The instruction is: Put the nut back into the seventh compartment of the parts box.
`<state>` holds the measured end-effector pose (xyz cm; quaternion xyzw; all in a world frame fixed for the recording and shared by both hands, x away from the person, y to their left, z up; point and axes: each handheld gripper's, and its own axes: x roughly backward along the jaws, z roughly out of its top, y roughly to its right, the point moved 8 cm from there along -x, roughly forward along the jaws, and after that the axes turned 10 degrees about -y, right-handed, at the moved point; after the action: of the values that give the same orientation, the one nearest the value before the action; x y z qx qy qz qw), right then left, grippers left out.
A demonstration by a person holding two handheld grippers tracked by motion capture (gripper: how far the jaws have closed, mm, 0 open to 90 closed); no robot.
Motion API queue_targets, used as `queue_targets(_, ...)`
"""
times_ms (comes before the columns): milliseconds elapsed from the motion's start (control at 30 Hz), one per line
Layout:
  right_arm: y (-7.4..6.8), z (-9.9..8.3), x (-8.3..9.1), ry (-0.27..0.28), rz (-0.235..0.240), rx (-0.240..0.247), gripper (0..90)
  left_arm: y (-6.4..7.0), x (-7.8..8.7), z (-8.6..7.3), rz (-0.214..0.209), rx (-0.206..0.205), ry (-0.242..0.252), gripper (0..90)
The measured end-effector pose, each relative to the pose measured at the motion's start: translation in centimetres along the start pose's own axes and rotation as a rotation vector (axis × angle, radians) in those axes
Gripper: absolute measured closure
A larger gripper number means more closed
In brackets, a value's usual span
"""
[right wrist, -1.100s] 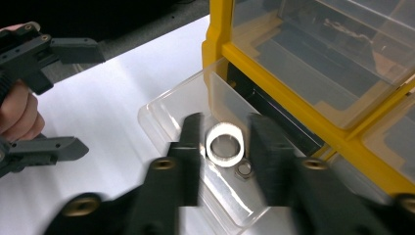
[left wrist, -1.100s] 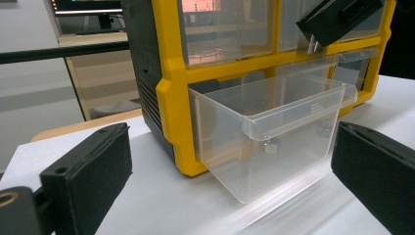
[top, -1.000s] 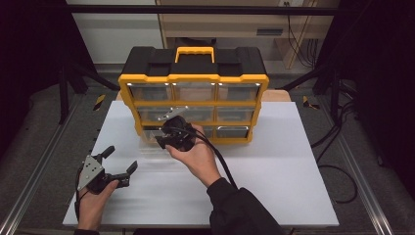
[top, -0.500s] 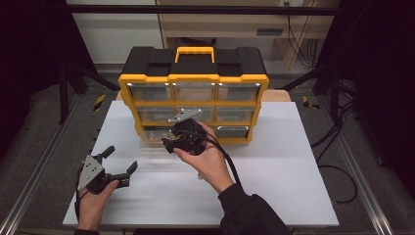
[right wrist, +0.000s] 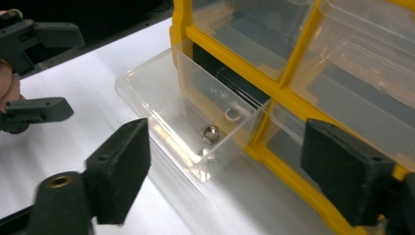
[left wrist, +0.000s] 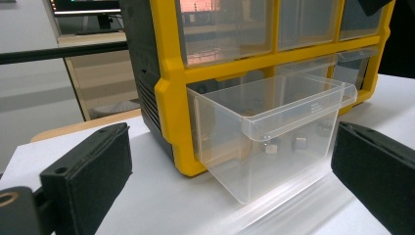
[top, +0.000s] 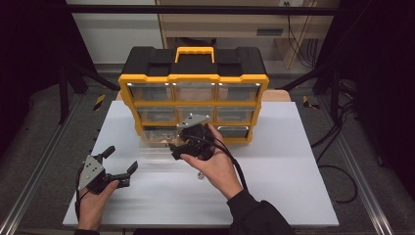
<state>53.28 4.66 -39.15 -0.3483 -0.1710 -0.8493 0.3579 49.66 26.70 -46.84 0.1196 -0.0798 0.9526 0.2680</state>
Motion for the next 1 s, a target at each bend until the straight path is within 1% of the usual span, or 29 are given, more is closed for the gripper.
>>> queue_targets(233,0.3,-1.0,0.5,-0.018,-0.010,0.001,12.1,0.0,0.0,0.0,0.000,0.001,0.000,1.2)
queue_targets(300,0.4,-1.4,0.5,-0.028,-0.011,-0.007,11.0,0.0,0.0,0.0,0.000,-0.001,0.000,1.2)
queue_targets(467,0.6,-2.5,0.6,-0.044,-0.010,-0.018,9.5,0.0,0.0,0.0,0.000,-0.002,-0.001,1.2)
queue_targets(567,0.7,-3.3,0.5,-0.052,-0.005,-0.014,9.1,0.0,0.0,0.0,0.002,-0.001,-0.001,1.2)
queue_targets(600,0.7,-3.6,0.5,-0.055,-0.009,-0.020,9.1,0.0,0.0,0.0,0.002,0.000,-0.001,1.2)
queue_targets(700,0.9,-4.3,0.4,-0.066,-0.010,-0.012,8.6,0.0,0.0,0.0,0.001,-0.002,-0.002,1.2)
queue_targets(1000,1.2,-6.1,0.3,-0.091,-0.009,-0.021,8.0,0.1,-0.1,0.0,0.000,-0.003,0.000,1.2)
